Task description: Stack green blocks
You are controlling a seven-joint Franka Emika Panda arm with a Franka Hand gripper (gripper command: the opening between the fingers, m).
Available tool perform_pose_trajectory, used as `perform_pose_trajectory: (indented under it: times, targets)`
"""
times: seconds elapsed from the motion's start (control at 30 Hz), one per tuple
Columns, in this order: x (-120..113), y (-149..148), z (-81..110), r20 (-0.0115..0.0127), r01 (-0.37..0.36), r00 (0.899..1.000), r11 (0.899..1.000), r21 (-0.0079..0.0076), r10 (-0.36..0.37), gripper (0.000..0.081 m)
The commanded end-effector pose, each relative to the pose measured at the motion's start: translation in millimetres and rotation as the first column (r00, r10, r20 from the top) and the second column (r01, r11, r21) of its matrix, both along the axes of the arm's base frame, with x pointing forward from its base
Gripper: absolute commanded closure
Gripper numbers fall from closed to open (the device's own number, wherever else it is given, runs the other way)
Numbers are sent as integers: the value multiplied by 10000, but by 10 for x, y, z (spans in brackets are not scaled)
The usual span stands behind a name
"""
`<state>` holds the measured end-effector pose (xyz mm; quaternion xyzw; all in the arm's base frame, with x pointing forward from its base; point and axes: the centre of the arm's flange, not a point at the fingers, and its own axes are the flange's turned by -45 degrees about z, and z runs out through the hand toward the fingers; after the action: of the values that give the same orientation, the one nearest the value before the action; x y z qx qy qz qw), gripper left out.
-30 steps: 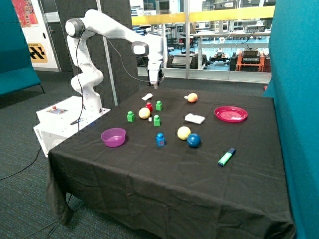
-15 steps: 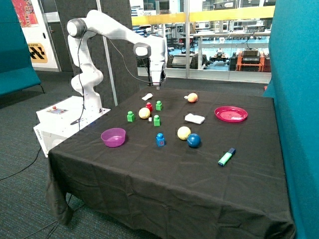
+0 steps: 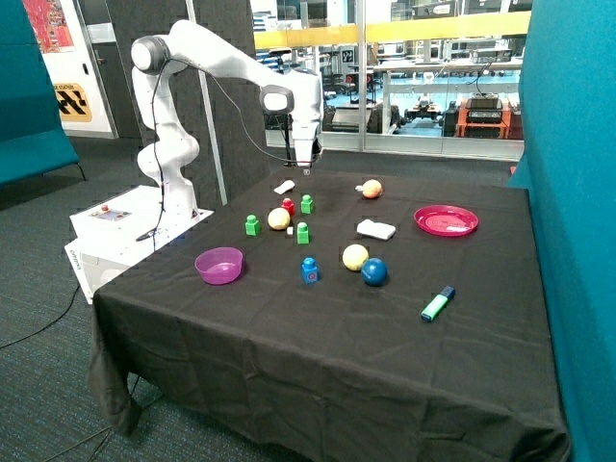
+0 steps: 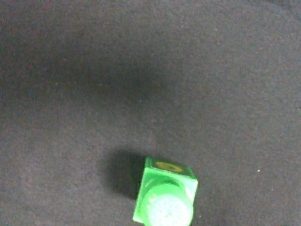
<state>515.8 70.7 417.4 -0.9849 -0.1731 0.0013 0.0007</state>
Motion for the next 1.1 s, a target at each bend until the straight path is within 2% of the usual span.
perform_pose_trajectory:
  times: [0.0, 0.17, 0.37, 0.5, 0.8, 0.87, 0.9, 1.03, 1.07]
  targets:
    - [-48, 97, -82, 28, -251, 9997, 9997, -10, 252, 387]
    - [-88, 176, -107, 28, -488, 9988, 9988, -10, 488, 348]
    - [-95, 234, -124, 28, -600, 9982, 9982, -10, 600, 135]
    - [-92, 234, -131, 28, -649, 9979, 9979, -10, 649, 77]
    - [-129, 197, -166, 28, -719, 9974, 9974, -10, 719, 115]
    - [-150, 196, -198, 28, -795, 9968, 9968, -10, 795, 117]
    - [-158, 198, -213, 28, -824, 9966, 9966, -10, 824, 151]
    - [-226, 205, -316, 28, -971, 9953, 9953, -10, 971, 136]
    - [-248, 204, -342, 28, -971, 9953, 9953, -10, 971, 161]
